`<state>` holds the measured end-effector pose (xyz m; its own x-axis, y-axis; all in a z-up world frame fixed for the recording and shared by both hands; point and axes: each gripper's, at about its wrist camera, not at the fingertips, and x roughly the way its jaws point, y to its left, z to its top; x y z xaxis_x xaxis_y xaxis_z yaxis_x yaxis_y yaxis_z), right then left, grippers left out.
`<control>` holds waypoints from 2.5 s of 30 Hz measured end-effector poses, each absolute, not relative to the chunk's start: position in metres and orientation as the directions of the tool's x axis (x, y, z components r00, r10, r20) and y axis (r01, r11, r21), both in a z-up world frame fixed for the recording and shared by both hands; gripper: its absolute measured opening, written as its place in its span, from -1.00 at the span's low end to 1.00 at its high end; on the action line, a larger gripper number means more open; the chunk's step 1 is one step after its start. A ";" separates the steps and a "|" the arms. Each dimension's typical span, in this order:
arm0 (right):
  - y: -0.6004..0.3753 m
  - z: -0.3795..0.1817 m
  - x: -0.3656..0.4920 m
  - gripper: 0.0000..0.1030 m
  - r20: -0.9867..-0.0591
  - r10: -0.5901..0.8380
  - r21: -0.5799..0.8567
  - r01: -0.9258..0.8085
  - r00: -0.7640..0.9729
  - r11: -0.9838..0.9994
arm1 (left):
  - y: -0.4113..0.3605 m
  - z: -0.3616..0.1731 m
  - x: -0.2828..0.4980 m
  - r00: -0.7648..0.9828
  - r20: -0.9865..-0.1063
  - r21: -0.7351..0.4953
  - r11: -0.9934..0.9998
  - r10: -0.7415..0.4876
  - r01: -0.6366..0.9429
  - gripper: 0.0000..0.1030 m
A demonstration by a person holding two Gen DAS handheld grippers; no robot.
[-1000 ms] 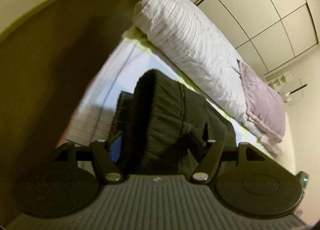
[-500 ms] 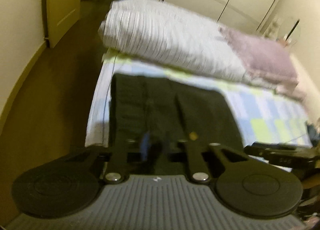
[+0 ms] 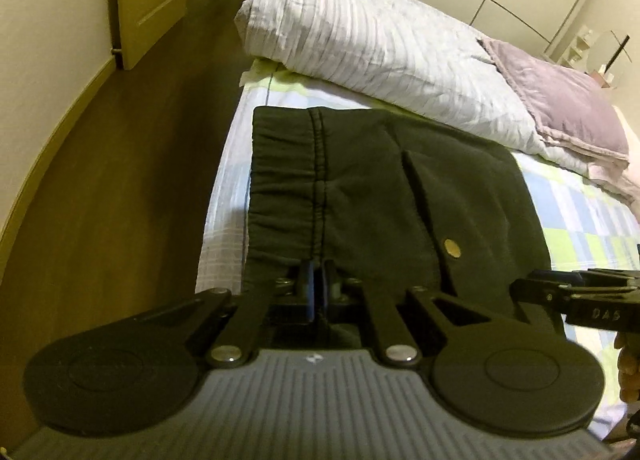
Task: Fold clothes
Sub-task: 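Lower the black trousers onto the folded jeans stack with both grippers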
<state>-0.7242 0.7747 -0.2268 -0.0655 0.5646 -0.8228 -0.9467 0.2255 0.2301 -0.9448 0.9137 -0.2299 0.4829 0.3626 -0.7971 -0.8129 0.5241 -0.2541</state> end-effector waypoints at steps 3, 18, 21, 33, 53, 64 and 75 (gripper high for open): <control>0.790 -0.240 -0.729 -0.08 -0.854 0.519 0.182 -0.958 -0.043 0.220 | 0.916 -0.234 -0.943 0.479 -0.800 -0.253 0.519 0.362 -0.816 -0.88; 0.807 -0.202 -0.726 -0.07 -0.826 0.563 0.188 -0.960 -0.040 0.208 | 0.934 -0.182 -0.920 0.479 -0.773 -0.208 0.548 0.415 -0.810 -0.87; 0.827 -0.200 -0.712 -0.07 -0.811 0.585 0.201 -0.950 -0.023 0.240 | 0.954 -0.177 -0.903 0.488 -0.759 -0.188 0.572 0.431 -0.798 -0.87; 0.884 -0.248 -0.671 -0.07 -0.846 0.533 0.220 -0.899 0.018 0.379 | 0.996 -0.234 -0.888 0.450 -0.780 -0.163 0.553 0.435 -0.817 -0.73; 0.757 -0.217 -0.755 -0.07 -0.840 0.531 0.246 -0.951 -0.112 0.189 | 0.882 -0.209 -0.940 0.429 -0.808 -0.160 0.549 0.404 -0.820 -0.76; 0.767 -0.219 -0.773 -0.07 -0.872 0.486 0.171 -0.970 -0.066 0.175 | 0.872 -0.195 -0.932 0.343 -0.824 -0.090 0.494 0.451 -0.865 -0.72; 0.721 -0.181 -0.768 -0.07 -0.875 0.481 0.218 -0.938 -0.065 0.270 | 0.808 -0.107 -0.947 0.324 -0.775 -0.057 0.451 0.543 -0.891 -0.47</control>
